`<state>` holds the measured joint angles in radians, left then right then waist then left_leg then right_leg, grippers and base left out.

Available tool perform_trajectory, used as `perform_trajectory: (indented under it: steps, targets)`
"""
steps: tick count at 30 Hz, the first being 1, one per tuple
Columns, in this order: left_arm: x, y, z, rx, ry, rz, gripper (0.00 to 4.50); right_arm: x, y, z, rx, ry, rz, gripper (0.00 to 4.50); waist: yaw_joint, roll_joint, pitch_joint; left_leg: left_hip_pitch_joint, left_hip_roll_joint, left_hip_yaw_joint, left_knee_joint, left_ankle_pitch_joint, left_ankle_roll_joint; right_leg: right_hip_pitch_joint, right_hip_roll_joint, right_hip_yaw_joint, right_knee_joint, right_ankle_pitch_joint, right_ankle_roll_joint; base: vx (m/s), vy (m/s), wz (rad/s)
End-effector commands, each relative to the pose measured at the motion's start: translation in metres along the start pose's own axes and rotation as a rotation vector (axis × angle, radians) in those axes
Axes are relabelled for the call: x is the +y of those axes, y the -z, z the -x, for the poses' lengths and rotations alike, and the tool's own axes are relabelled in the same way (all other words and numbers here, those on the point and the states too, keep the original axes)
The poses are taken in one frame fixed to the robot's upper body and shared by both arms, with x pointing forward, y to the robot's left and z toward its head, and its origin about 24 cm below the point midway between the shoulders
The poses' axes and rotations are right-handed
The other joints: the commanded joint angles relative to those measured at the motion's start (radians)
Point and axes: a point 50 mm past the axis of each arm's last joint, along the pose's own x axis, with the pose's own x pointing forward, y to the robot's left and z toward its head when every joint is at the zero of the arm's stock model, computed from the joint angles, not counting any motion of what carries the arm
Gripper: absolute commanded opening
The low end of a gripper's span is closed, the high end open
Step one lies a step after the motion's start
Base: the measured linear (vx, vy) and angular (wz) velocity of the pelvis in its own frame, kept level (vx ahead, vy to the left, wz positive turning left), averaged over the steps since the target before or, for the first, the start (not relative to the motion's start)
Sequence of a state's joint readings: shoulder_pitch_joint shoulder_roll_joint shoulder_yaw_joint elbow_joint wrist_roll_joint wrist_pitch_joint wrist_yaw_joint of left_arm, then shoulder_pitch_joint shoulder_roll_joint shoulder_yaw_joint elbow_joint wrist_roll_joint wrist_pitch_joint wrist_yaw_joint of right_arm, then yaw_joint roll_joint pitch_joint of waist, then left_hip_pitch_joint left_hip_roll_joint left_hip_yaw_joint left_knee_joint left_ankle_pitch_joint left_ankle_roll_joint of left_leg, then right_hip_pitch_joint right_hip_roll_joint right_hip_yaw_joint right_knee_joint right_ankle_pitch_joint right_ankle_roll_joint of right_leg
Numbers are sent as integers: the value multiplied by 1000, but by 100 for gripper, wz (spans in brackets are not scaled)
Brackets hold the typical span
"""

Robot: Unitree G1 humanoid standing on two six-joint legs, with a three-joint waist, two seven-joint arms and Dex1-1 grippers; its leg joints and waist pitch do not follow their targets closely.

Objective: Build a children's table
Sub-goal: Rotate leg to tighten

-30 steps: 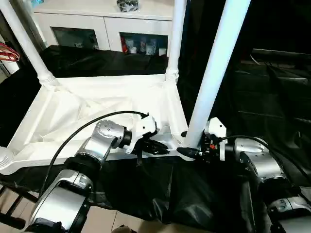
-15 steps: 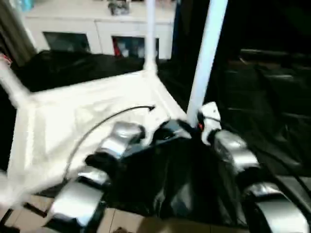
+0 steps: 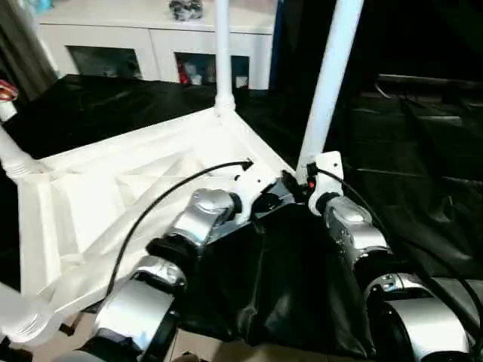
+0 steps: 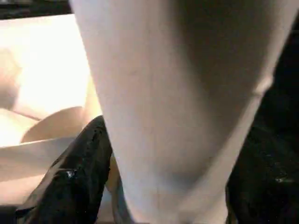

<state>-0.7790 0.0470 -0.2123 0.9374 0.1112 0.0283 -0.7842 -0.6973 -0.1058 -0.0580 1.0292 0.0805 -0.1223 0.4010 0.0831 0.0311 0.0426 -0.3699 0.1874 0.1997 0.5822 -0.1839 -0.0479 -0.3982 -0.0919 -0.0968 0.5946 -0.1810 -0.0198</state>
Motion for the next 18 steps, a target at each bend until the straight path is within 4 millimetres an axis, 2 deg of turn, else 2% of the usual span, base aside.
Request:
perform_trajectory:
  steps: [1, 5, 10, 14, 15, 18]
  targets:
    - [-13, -15, -5, -88, 121, -65, 0, 17, 14, 0, 57, -122, 17, 374, 4, -10, -62, 7, 50, -26, -64, -183, 92, 55, -77, 51, -69, -156, -235, 0, 0, 0]
    - [-11, -9, 7, -95, 201, -73, 0, 12, 13, 11, 34, -268, 103, 374, 10, -7, -62, 6, 53, -21, -61, -176, 106, 54, -74, 51, -64, -135, -245, 0, 0, 0]
    - [-4, -2, 21, -63, 265, -96, 0, 6, 12, 27, 11, -428, 178, 374, 13, -8, -57, 9, 56, -21, -65, -218, 95, 50, -74, 52, -72, -202, -234, 0, 0, 0]
    - [1, 1, 30, -47, 287, -108, 0, 2, 12, 38, 8, -518, 193, 374, 18, -8, -58, 10, 59, -22, -66, -223, 90, 48, -75, 54, -71, -208, -237, 0, 0, 0]
    - [2, 2, 32, -42, 296, -108, 0, 1, 12, 41, 10, -547, 198, 358, 19, -9, -57, 10, 58, -22, -66, -225, 89, 49, -75, 53, -72, -211, -237, 0, 0, 0]
    - [4, 5, 38, -27, 323, -108, 0, -2, 12, 49, 24, -621, 218, 348, 24, -9, -58, 9, 59, -22, -65, -208, 92, 49, -76, 54, -70, -198, -236, 0, 0, 0]
